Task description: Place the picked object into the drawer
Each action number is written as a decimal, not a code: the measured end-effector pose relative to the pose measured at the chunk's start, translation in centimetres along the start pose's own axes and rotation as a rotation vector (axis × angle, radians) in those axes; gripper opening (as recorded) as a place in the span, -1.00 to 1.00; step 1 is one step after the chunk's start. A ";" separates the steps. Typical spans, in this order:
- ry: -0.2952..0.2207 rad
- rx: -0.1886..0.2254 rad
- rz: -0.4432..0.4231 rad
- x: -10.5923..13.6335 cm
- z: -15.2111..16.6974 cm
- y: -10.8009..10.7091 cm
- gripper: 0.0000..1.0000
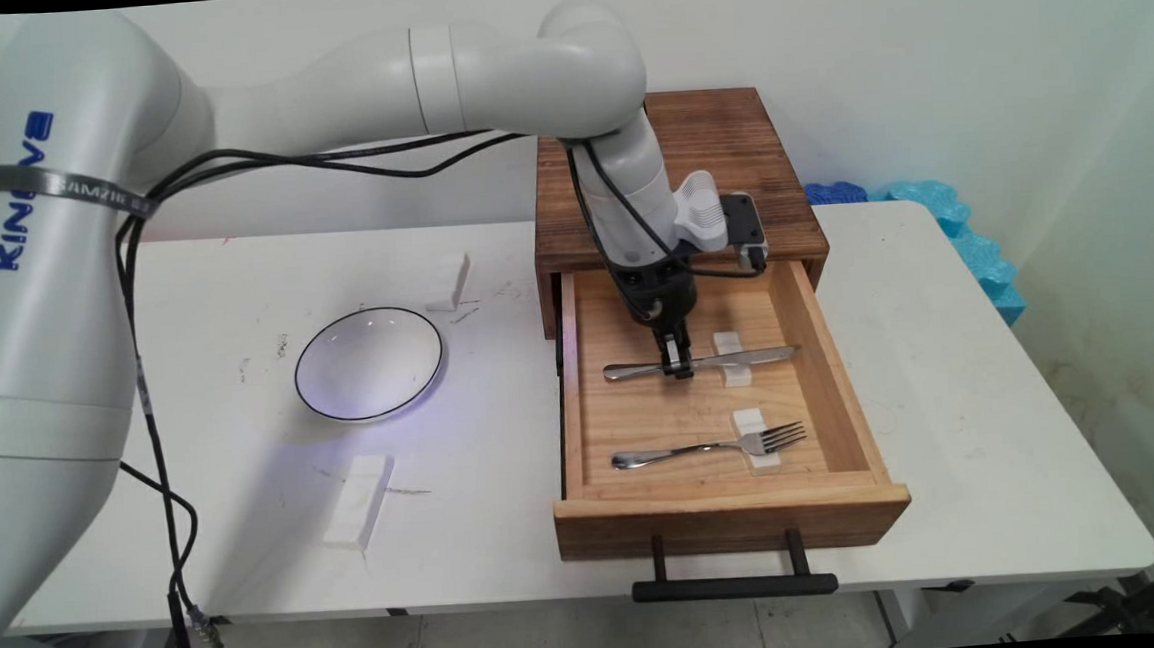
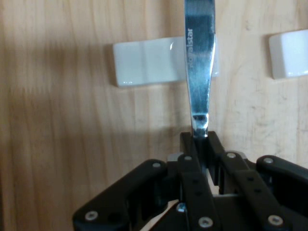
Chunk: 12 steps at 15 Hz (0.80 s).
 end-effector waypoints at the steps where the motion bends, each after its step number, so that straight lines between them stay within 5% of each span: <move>1: 0.003 0.003 -0.002 0.0 0.1 0.0 -1.00; 6: 0.013 0.010 -0.012 -0.2 0.6 -0.2 -1.00; 7: 0.014 0.010 -0.011 -0.2 0.7 -0.2 1.00; 12: 0.024 0.011 -0.016 -0.4 0.1 0.2 1.00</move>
